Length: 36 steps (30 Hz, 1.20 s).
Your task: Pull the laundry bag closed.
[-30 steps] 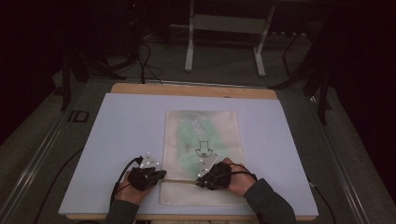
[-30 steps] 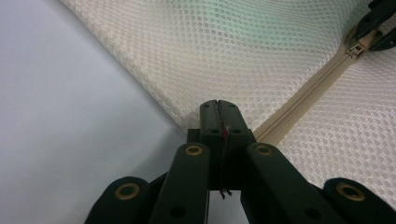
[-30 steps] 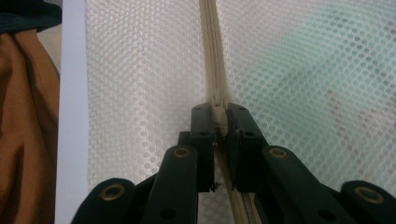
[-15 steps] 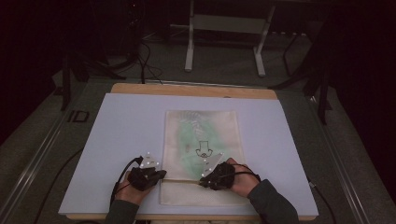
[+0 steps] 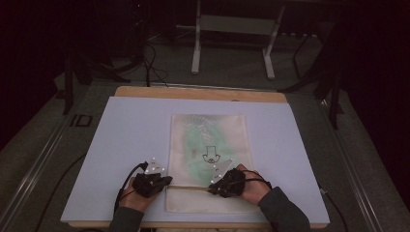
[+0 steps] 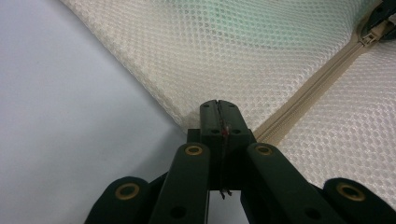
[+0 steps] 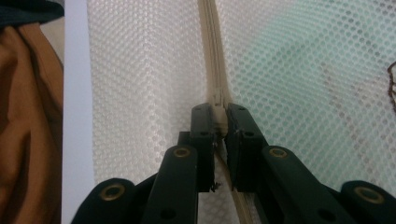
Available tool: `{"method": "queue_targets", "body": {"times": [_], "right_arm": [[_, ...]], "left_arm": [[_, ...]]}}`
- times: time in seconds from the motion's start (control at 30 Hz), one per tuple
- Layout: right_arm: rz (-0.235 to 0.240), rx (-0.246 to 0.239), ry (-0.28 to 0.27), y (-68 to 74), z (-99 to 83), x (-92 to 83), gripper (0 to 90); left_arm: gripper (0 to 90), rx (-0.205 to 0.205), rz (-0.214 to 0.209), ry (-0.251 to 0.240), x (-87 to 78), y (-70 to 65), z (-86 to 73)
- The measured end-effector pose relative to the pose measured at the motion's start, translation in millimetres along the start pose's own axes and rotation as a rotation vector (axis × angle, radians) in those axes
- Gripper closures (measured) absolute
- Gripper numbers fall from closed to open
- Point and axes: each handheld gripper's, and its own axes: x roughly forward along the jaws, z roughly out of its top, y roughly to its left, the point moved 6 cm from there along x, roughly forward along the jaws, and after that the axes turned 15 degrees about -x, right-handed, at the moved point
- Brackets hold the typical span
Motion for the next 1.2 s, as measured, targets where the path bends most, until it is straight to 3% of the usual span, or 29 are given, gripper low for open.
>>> {"method": "queue_targets", "body": {"times": [1.2], "right_arm": [[-0.008, 0.029, -0.015, 5.0, -16.0, -14.8, 82.5]], "left_arm": [[89.4, 0.015, 0.011, 0.002, -0.2, -0.6, -0.4]]}}
